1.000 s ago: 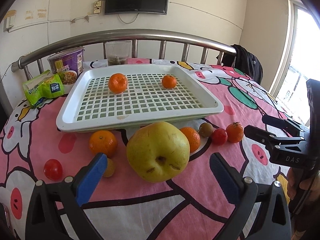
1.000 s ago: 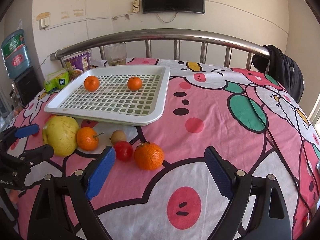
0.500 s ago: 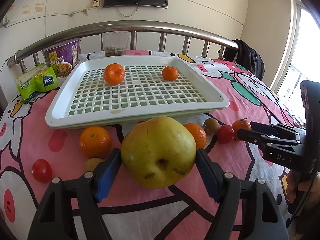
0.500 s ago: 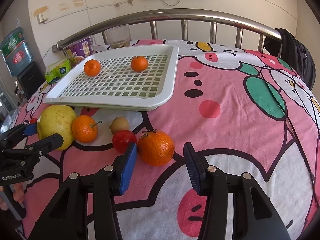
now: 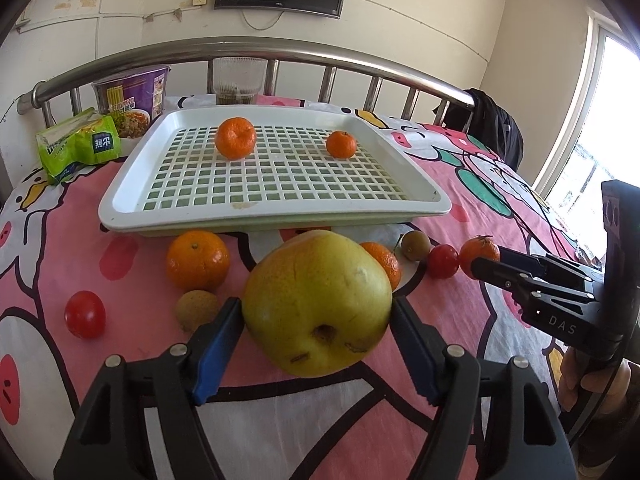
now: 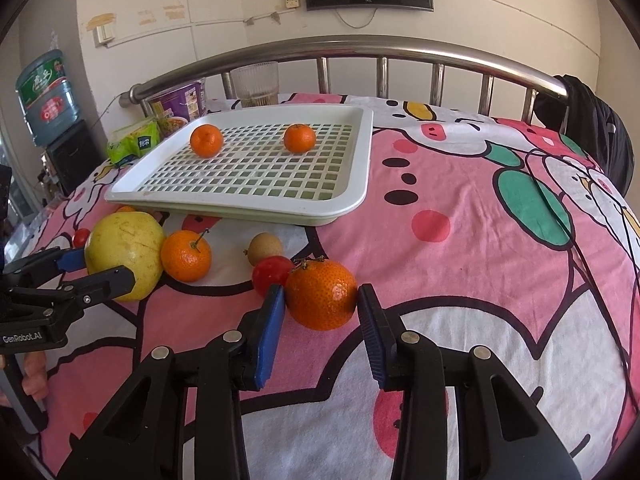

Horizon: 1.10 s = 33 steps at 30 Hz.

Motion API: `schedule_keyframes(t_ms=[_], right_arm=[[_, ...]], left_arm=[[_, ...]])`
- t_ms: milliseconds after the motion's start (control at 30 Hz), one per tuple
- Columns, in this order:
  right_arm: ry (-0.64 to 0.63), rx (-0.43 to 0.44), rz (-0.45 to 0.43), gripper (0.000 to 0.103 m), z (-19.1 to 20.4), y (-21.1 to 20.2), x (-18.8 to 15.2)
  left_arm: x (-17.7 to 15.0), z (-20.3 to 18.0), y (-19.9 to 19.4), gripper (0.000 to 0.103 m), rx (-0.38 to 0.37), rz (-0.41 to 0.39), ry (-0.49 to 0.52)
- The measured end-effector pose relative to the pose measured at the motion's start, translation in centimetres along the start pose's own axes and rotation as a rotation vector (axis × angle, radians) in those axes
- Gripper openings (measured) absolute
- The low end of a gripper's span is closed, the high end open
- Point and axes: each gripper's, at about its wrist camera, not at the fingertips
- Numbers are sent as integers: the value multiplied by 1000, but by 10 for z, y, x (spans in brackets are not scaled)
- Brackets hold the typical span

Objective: Organize fruits
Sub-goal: 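Grasp the yellow-green pear with left tool while right tool grasps a stemmed mandarin, then carry pear and mandarin over the tray and open both tools to release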

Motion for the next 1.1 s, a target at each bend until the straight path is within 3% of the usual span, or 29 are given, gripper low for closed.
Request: schedule_keyframes(t_ms=[300,633,1100], right_arm=[[13,10,-45,36,2,-13,2],[40,87,-57,36,14,-25,9],[25,119,-78,36,36,-27,31]], left_arm=[[1,0,-21,75,-18,-42,-5],[-3,3,-42,74,-38,-67,1],[22,12,-54,73,-38,-124,-16]])
Point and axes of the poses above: each gripper's, at about its wrist camera, not at the fingertips, and y roughly the way its jaws point, z to its left, x to its top, and after that the axes turned 2 degrees about z, right-handed
